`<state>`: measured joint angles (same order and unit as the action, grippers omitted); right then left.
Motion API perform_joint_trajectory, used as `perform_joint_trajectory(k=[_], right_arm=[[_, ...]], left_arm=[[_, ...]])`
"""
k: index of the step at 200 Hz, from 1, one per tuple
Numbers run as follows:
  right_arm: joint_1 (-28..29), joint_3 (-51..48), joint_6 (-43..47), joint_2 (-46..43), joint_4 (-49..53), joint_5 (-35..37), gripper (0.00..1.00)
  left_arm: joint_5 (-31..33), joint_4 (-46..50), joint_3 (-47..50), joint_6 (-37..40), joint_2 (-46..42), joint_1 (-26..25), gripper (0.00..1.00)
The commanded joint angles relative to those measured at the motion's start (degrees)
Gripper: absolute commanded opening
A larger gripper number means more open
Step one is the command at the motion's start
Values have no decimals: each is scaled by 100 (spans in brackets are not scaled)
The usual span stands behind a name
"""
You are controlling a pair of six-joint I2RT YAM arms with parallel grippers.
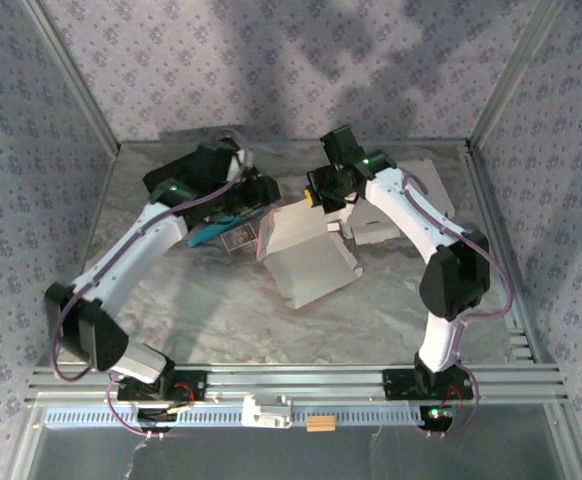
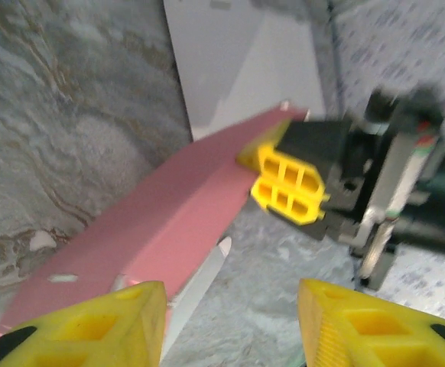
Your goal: Fold the paper box
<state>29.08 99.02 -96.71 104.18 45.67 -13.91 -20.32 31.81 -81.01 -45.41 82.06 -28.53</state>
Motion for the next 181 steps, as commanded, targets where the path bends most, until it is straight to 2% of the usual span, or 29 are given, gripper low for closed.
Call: perform_joint_trajectory(k=[1,17,37,57,79,126,164,181], right_arm=[[105,-247,-726,-522,150,390,0],[156,-604,-1216,-811,-40,555,0],[118,-635,-1533,-915,-37,638,0],[12,-594,-1653,-835,-28,374,0],[-55,-473,-1753,-747,-65,175,0],[-215,-284,-1964,-617,-98,-30,0],[-295,-160,-2012,-503,-153,-205,0],[-311,-217,-2025,-482,-215,-271,0]], left_arm=[[-198,-470,481,-385,-845,694,50],[-460,-375,1215,-530,-1168,1307,47],[-979,-697,2441,-923,-1380,1836,28],[-1197,-1783,3541,-1424,-1418,1844,12],[-1183,-2736,4264,-1759,-1281,1825,2],[-1152,-4970,5206,-2749,-1004,1617,0],[-783,-6237,5480,-3159,-577,1298,0],[-666,-7152,5745,-3387,-246,1298,0]])
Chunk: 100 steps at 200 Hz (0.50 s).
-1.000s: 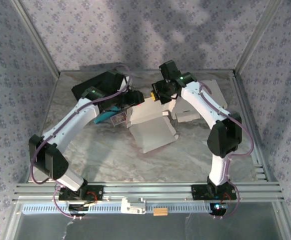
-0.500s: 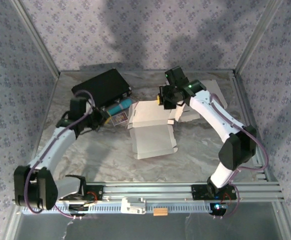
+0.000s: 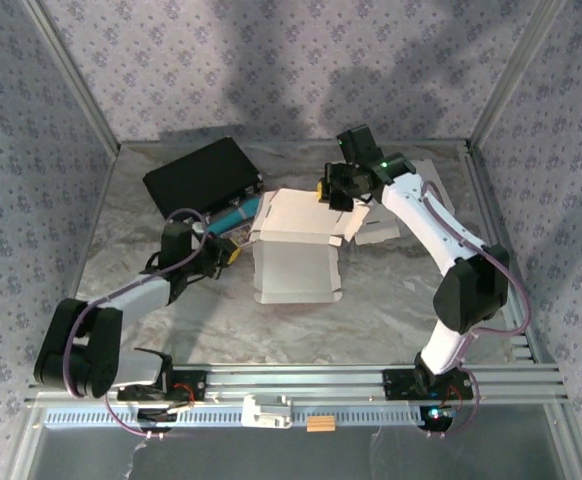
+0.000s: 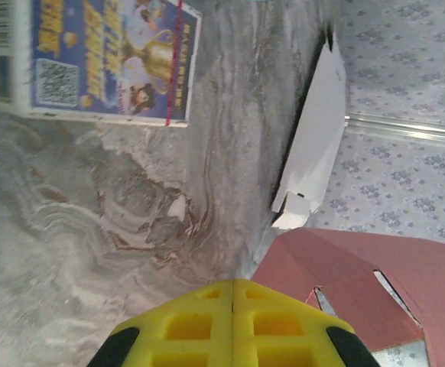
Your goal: Fold the paper box
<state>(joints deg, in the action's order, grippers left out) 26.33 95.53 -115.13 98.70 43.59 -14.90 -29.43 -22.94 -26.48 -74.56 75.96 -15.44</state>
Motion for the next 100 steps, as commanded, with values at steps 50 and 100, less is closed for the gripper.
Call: perform_joint_trajectory(k=[50,100], right_arm=[[-40,71,-213,40,-58,-216,0],[-55,15,-231,34,-124,-250,0]], left_arm=[[287,-3651,215,-1103,1474,-117,0],[421,-4355,196,-1382,1711,-229,0]])
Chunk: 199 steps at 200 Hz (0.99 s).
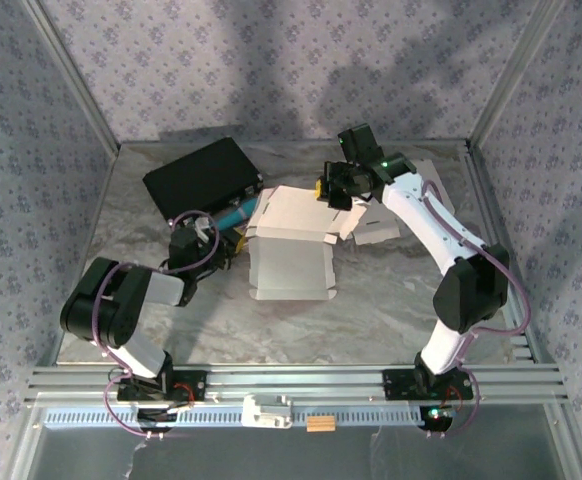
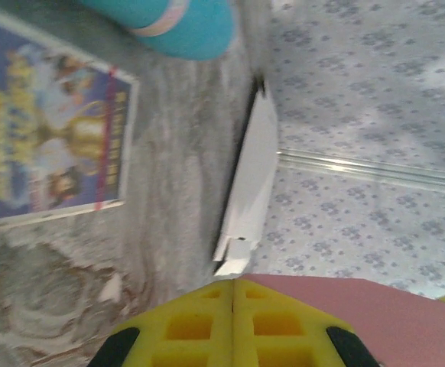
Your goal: Fold the paper box
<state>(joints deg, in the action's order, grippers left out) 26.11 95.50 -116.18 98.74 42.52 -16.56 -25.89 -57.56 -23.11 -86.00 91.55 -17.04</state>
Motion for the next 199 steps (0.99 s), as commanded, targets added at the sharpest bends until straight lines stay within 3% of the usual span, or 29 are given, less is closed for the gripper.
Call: perform_joint_trajectory(k=[1,75,135,199], right_arm=[[-34,19,-130,30,-17,-84,0],[-90,-76,-151,58,-235,-129,0],[-132,-189,-115,45,-293,-137,0],[-77,-198,-151,67,-350,-155,0]], left_arm=[[67,-899,-136,-245,157,-70,0],[255,-1250,99,-412,13,-283,0],[329,-418,330,-86,-824,-289,1],[313,-485,180,-95,-612,-407,1]])
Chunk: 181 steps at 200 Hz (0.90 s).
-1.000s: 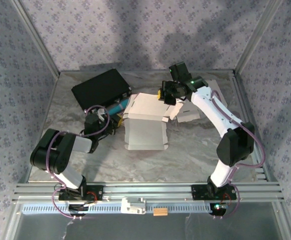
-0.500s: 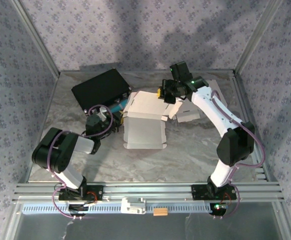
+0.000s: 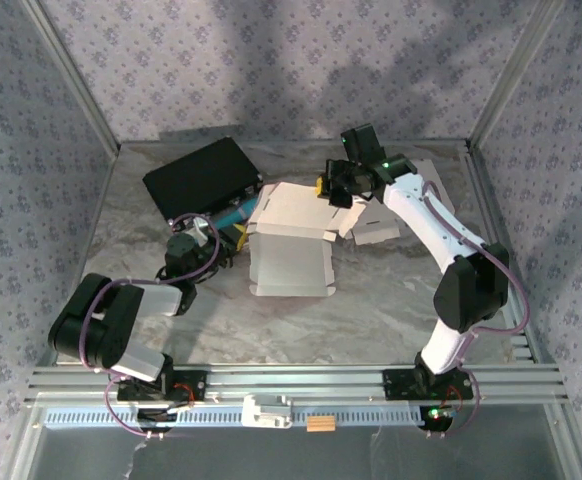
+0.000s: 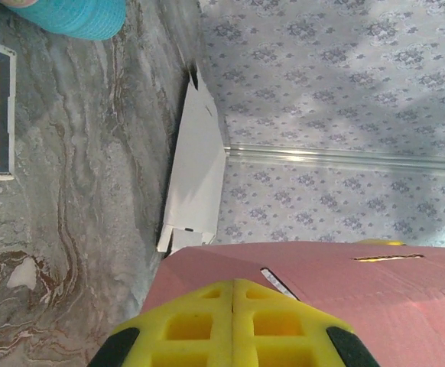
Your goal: Fold the paper box
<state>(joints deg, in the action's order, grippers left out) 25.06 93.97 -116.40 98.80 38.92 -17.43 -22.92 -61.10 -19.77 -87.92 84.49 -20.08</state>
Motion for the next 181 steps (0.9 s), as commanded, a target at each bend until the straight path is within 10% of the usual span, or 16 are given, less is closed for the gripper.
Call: perform_joint_trajectory(k=[1,98,181], right_arm=[[27,-41,-129,65,2,-67,0],[135,-169,-59,53,-119,-14,0],[725,-1255,500,-409,-1391,1464,0]], left_arm=[[20,-139,-152,98,94,-107,1],[160,558,-153,350,-299,-485,7],[105,6476,-373,2385,-3385,-239,39]])
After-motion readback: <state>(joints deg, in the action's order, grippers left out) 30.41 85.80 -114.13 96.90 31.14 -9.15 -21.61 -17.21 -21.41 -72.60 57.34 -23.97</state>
